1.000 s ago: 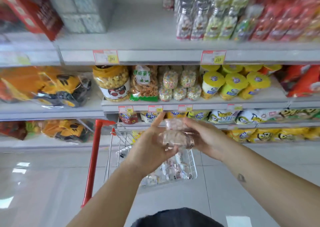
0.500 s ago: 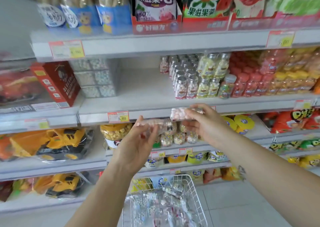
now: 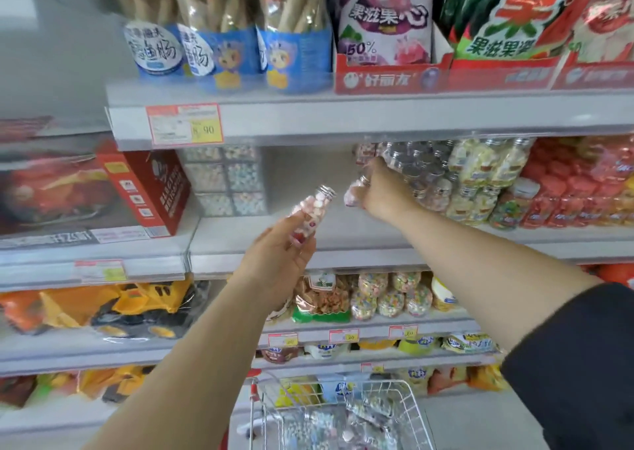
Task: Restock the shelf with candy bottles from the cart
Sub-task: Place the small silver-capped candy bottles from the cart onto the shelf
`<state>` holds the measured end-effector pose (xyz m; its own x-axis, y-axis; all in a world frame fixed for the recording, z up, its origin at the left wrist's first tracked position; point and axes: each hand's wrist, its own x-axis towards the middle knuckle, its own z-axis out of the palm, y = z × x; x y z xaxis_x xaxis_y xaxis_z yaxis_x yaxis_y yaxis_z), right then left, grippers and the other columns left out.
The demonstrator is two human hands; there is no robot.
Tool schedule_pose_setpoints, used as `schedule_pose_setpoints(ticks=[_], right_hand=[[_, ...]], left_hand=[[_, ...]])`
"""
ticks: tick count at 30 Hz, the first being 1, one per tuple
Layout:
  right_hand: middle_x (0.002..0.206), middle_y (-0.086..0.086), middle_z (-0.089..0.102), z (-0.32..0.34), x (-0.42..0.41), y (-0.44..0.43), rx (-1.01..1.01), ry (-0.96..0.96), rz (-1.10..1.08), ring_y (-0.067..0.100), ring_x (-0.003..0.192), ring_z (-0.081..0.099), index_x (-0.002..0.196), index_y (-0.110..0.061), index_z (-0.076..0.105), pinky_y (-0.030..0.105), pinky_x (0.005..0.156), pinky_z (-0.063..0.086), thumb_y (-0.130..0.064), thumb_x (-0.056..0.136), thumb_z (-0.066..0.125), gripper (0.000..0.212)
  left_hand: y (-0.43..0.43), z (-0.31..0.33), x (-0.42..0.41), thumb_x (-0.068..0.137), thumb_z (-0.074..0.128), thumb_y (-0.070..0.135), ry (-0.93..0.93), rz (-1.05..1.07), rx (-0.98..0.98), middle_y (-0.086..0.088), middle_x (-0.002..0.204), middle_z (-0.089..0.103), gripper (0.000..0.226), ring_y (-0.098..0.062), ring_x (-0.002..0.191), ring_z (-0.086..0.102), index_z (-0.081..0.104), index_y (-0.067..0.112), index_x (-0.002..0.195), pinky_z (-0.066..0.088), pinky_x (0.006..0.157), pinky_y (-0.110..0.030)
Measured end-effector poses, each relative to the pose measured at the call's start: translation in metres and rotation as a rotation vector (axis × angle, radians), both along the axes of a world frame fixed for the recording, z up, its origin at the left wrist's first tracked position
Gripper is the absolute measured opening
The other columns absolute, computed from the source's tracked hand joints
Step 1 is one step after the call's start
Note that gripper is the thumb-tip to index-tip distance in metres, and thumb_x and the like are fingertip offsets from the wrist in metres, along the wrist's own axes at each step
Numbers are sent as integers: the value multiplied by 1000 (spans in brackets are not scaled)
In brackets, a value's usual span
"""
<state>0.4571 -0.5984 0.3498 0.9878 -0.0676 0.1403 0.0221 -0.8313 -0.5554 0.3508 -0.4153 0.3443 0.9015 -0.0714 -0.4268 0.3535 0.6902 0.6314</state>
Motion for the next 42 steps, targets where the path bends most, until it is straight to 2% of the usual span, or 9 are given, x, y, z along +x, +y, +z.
schedule_pose_setpoints(ticks=[5,9,13,16,21,26,30,36,42], right_hand=[[143,20,46,-9,37,6,-146,52,-68,35,134,42,149,-9,25,37,101,36,-24,98,55,62],[133,19,54,-12,48,7,-132,39,-63,34,122,53,141,-9,33,32,80,34,-20,97,55,51],[139,21,45,-11,28,0,-60,5,-23,38,125,49,146,-7,24,46,101,42,-24,91,67,72],[138,19,46,-12,-14,-13,-124,-87,112,32,110,59,151,-7,26,39,95,48,-25,91,69,76],[124,3,67,-21,-49,-40,-228,14,342,17,107,63,126,-14,65,24,88,45,-26,97,61,32],[105,1,71,-32,-44,-47,-257,72,387,18,95,65,109,-15,74,26,79,44,-23,98,56,22],[76,3,60,-47,-44,-46,-301,122,400,21,81,59,70,-12,62,38,79,46,-24,95,48,31],[153,9,36,-30,-43,-38,-277,234,371,27,136,41,140,-8,52,34,111,28,-40,101,50,51],[143,16,38,-32,-16,-22,-243,310,293,35,125,45,136,-5,47,38,95,38,-28,105,37,40]], left_hand=[[14,-4,12,88,68,14,-10,-2,94,-16,98,71,33,-22,100,67,61,-2,117,56,91,-32],[17,-3,20,96,58,11,-29,-64,175,-19,102,70,16,-26,106,67,64,-1,107,52,97,-37],[13,-1,35,100,56,14,-86,-160,384,4,103,64,14,13,89,64,59,6,110,49,80,-7],[4,7,46,101,55,19,-296,-285,711,3,107,64,22,-2,93,66,58,11,121,55,79,-13],[-28,-3,90,91,68,16,-411,-314,1029,1,109,67,25,-8,91,65,58,19,114,50,83,-25],[-57,-28,119,86,74,10,-485,-338,1137,6,97,57,50,-6,81,58,43,17,124,45,60,-15],[-65,-40,134,84,76,12,-542,-299,1246,10,104,61,53,-13,88,67,47,16,128,53,73,-28],[-72,-44,156,82,78,17,-583,-283,1319,6,128,58,61,-11,93,68,43,20,132,50,74,-28],[-79,-44,183,80,79,17,-571,-306,1327,2,126,63,74,-17,105,64,41,19,142,54,87,-34]])
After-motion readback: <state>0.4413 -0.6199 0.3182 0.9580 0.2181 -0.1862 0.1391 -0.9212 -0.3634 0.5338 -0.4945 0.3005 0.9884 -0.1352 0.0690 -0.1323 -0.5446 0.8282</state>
